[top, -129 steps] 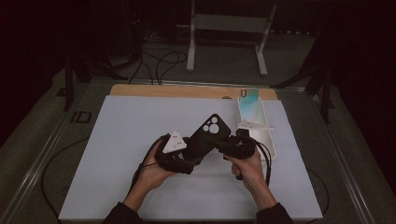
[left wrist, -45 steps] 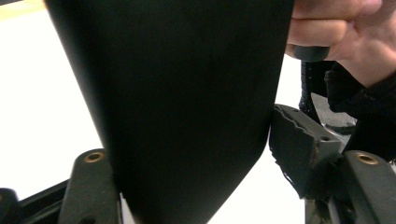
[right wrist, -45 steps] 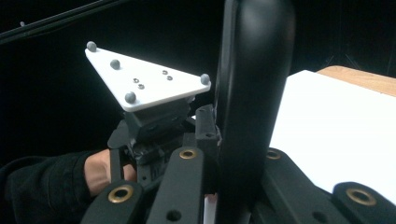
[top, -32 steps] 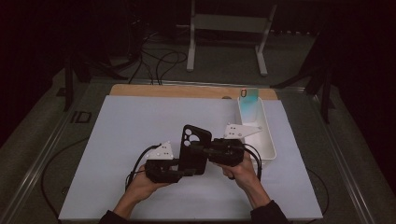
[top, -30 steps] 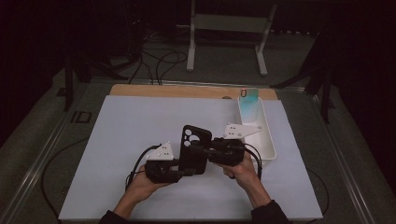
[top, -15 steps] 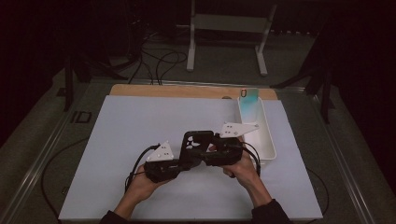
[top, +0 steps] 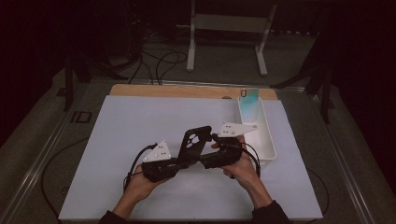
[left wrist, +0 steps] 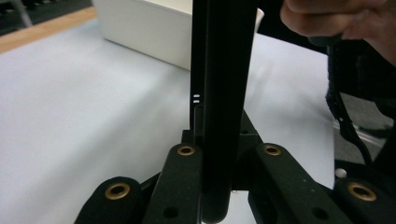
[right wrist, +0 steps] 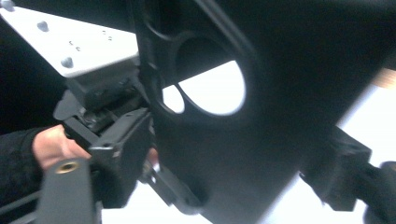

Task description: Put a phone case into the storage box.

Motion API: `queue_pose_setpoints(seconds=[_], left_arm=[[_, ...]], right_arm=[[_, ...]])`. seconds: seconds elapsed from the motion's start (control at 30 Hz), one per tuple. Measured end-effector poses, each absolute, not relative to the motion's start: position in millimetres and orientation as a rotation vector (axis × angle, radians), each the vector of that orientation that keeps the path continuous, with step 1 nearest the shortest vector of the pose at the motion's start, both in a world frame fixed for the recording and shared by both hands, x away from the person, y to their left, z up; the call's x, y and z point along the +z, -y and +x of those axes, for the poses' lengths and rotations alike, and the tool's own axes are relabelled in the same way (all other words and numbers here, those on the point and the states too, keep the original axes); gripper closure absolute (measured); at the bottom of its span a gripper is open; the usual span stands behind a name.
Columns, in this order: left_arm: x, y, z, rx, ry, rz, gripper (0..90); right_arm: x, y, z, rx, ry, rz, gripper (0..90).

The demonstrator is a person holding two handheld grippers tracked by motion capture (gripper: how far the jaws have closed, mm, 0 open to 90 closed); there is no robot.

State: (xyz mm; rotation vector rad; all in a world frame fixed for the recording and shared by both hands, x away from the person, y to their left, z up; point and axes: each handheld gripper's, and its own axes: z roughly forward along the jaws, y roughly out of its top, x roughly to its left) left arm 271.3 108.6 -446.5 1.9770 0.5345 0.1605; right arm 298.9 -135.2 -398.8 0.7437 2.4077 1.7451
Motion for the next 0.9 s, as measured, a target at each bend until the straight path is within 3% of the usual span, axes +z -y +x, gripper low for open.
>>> queue_pose_setpoints(seconds=[0.33,0.9], left_arm=[[-447.4,-113.0,274.1,0.235,-0.627,1.964,85.7],[-451.4,-117.0,276.6,0.336,-0.735,1.948,85.5]], right_arm=[[-395.4,144.2,298.0,1.719,-2.36,0.855,10.4],[-392.9,143.0,300.4,1.66,-2.307,0.935,9.6]])
